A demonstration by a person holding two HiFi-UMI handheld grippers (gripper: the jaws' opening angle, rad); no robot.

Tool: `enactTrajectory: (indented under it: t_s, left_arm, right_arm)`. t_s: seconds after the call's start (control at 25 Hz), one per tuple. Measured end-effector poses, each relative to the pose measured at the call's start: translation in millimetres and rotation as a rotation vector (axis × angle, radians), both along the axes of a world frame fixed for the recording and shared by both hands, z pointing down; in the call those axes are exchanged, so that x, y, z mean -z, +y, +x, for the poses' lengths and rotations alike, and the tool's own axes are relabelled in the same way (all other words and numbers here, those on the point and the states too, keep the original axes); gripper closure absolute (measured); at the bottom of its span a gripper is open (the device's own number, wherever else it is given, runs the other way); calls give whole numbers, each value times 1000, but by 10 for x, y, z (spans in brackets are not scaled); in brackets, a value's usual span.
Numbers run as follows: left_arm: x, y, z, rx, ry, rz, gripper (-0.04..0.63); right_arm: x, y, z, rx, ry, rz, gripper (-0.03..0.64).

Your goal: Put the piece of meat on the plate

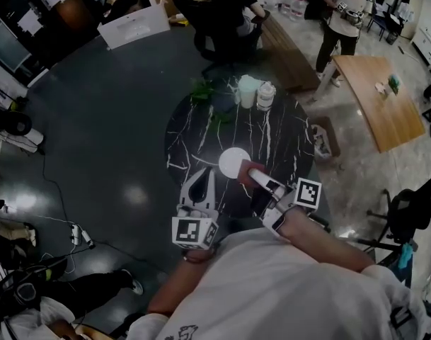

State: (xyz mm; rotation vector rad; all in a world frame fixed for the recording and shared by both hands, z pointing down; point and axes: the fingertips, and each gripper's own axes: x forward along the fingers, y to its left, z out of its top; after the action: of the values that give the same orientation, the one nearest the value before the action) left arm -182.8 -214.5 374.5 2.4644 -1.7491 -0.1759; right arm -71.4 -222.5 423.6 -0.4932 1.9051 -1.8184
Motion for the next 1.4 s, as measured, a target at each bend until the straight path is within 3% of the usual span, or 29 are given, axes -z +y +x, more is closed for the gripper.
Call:
enactTrajectory:
  t_s: [0.4,0.88,1.4]
  left_arm:
    - [-192,-287,-202,-5,5,-5,591]
    - [-424,-686,-224,78,4,-79,591]
    - [-998,-1012,-224,147,-2,-147,591]
  right_arm:
    - [-263,-271,-224,15,52,-37,526]
    - [-776,-756,-228,74,99,-137,526]
    - [-1626,-1200,-229,137,190,-213,526]
